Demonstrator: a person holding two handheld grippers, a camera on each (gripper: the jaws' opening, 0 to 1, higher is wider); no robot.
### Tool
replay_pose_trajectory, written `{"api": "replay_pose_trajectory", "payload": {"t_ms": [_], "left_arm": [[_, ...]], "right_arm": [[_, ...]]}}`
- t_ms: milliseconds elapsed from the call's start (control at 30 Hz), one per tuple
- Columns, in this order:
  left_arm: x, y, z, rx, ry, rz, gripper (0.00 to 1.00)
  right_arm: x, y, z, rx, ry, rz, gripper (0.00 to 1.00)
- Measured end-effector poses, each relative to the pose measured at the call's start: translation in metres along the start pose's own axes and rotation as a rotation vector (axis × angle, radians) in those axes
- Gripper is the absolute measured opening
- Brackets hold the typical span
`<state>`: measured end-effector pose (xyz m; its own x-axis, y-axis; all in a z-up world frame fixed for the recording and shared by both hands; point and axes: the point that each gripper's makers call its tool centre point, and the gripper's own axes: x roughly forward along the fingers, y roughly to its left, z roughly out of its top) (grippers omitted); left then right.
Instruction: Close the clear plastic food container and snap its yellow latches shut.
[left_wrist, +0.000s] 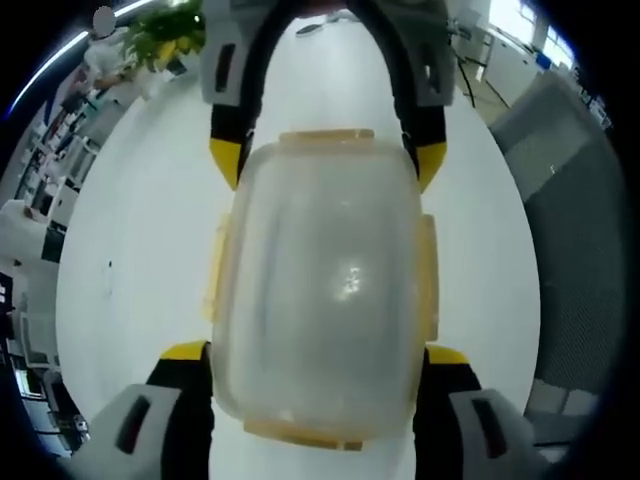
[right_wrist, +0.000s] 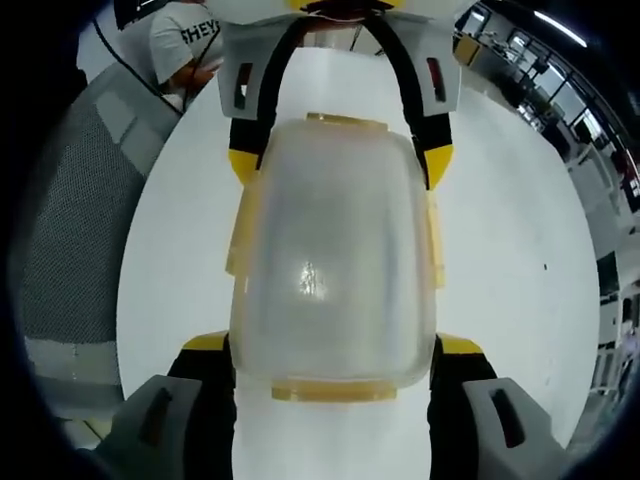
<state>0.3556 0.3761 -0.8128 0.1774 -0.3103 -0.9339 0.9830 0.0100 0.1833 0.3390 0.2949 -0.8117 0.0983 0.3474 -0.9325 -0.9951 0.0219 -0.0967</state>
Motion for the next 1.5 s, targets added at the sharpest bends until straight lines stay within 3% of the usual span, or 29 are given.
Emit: {"api": "replay_pose_trajectory", "payload": {"t_ms": [500,1000,1500], "left_arm": [[0.001,0.03,-0.011,0.012,-0.015,-0.012,0.81],[0.012,0.084,-0.016,0.003,0.007,-0.014,0.81],[0.012,0.09,-0.014,-0.004,-0.031,-0.005,0.82]], "right_arm": [[0.007,-0.027,0.009,0.009,0.046,-0.003,0.77],[0.012,-0.084,0.008,-0.001,0.069,0.002,0.77],[0.013,-0.089,0.008,0.015,0.051,0.011,0.78]]}}
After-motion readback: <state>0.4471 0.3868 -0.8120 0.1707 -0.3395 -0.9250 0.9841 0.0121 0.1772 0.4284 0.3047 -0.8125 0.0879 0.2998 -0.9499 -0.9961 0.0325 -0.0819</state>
